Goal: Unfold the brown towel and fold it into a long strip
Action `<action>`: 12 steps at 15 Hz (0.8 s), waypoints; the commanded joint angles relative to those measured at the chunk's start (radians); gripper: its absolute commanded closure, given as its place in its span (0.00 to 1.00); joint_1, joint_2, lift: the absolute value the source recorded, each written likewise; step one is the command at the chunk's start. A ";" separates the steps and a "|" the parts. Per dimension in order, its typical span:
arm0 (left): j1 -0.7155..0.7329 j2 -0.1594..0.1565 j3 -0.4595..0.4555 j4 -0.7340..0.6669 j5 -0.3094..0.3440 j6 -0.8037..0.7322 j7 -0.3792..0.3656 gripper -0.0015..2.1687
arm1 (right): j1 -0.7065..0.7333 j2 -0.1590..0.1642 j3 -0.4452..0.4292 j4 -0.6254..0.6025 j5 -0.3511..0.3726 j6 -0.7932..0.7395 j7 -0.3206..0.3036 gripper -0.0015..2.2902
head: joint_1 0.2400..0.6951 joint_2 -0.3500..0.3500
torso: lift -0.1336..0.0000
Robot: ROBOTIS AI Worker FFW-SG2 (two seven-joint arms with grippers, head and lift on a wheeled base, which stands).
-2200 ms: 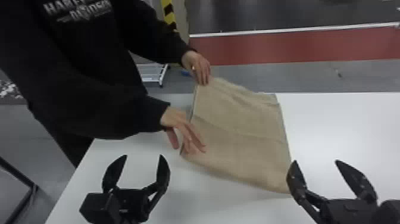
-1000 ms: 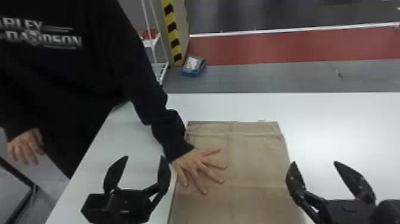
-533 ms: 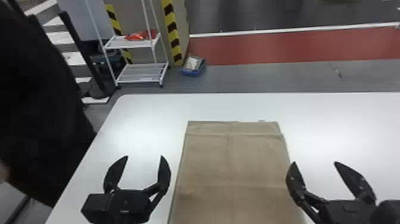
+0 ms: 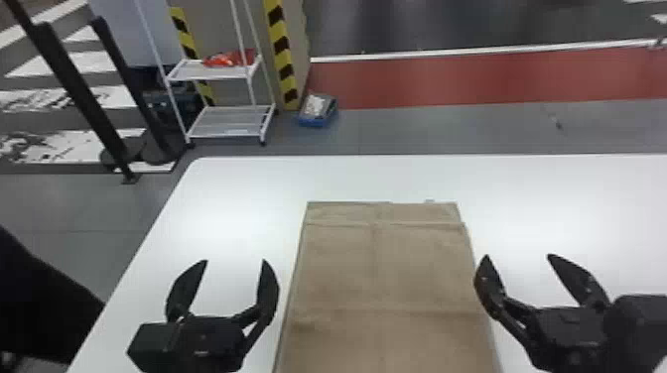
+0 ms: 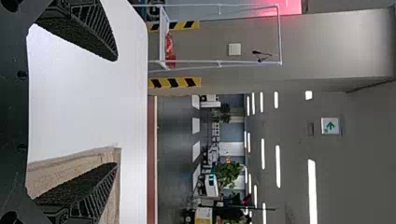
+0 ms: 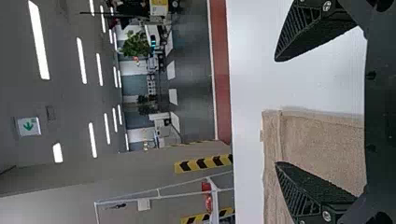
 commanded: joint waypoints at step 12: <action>-0.048 -0.003 -0.008 0.014 0.000 0.061 -0.011 0.03 | -0.516 0.017 -0.006 0.486 -0.031 0.253 0.153 0.04 | 1.00 0.67 | 0.08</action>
